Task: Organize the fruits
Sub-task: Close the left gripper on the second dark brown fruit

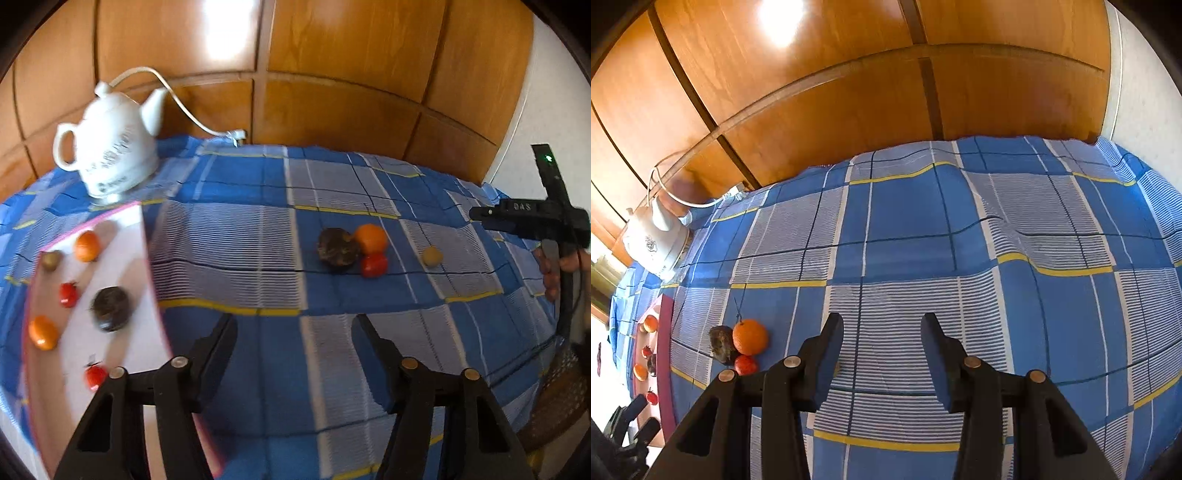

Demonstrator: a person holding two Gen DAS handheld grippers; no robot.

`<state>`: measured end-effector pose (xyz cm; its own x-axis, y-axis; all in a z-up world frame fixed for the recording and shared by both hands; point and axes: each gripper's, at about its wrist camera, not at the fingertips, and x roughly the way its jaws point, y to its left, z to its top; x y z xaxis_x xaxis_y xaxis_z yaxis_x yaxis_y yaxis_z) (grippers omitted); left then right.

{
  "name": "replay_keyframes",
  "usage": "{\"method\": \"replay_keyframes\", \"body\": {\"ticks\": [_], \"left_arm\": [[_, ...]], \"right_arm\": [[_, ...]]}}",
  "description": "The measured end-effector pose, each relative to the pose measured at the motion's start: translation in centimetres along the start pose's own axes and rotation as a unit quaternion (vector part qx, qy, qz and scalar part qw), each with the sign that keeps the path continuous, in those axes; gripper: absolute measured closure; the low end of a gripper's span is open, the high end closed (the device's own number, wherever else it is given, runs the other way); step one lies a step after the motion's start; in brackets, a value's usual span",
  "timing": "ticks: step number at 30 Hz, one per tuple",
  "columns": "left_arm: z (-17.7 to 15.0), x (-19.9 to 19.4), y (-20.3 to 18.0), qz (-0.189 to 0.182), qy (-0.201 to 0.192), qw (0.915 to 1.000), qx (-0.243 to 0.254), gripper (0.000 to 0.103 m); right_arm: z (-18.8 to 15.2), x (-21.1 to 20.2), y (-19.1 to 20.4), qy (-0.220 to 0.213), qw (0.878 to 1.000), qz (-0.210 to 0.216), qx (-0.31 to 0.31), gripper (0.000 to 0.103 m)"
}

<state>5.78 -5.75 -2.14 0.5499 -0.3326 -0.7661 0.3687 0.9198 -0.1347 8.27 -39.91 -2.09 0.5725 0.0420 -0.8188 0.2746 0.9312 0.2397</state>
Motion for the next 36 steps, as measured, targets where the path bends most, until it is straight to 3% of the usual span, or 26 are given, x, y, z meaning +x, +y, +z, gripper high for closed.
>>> {"method": "replay_keyframes", "body": {"ticks": [3, 10, 19, 27, 32, 35, 36], "left_arm": [[1.3, 1.9, -0.4, -0.016, 0.016, 0.9997, -0.012, 0.049], [3.6, 5.5, -1.4, -0.016, 0.033, 0.9991, -0.018, 0.048], [6.2, 9.8, -3.6, 0.008, 0.055, 0.9966, 0.061, 0.046], [7.6, 12.5, -4.3, 0.0, 0.073, 0.9957, 0.058, 0.042], [7.7, 13.7, -4.6, -0.006, 0.08, 0.9951, 0.057, 0.034], [7.8, 14.3, -4.2, -0.019, 0.085, 0.9954, 0.04, 0.034], [7.8, 14.4, -4.0, -0.032, 0.088, 0.9951, 0.031, 0.039]], "right_arm": [[0.1, 0.0, 0.3, 0.0, 1.0, 0.003, -0.005, 0.059], [0.1, 0.0, 0.6, 0.003, 1.0, 0.013, -0.008, 0.059], [0.1, -0.1, 1.0, 0.004, 1.0, 0.022, -0.015, 0.059], [0.2, -0.1, 1.0, 0.007, 0.999, 0.03, -0.012, 0.059], [0.1, -0.1, 1.1, 0.009, 0.999, 0.032, -0.012, 0.059], [0.1, 0.0, 1.1, 0.011, 0.999, 0.031, -0.013, 0.059], [0.1, 0.1, 1.2, 0.012, 0.999, 0.03, -0.014, 0.059]]}}
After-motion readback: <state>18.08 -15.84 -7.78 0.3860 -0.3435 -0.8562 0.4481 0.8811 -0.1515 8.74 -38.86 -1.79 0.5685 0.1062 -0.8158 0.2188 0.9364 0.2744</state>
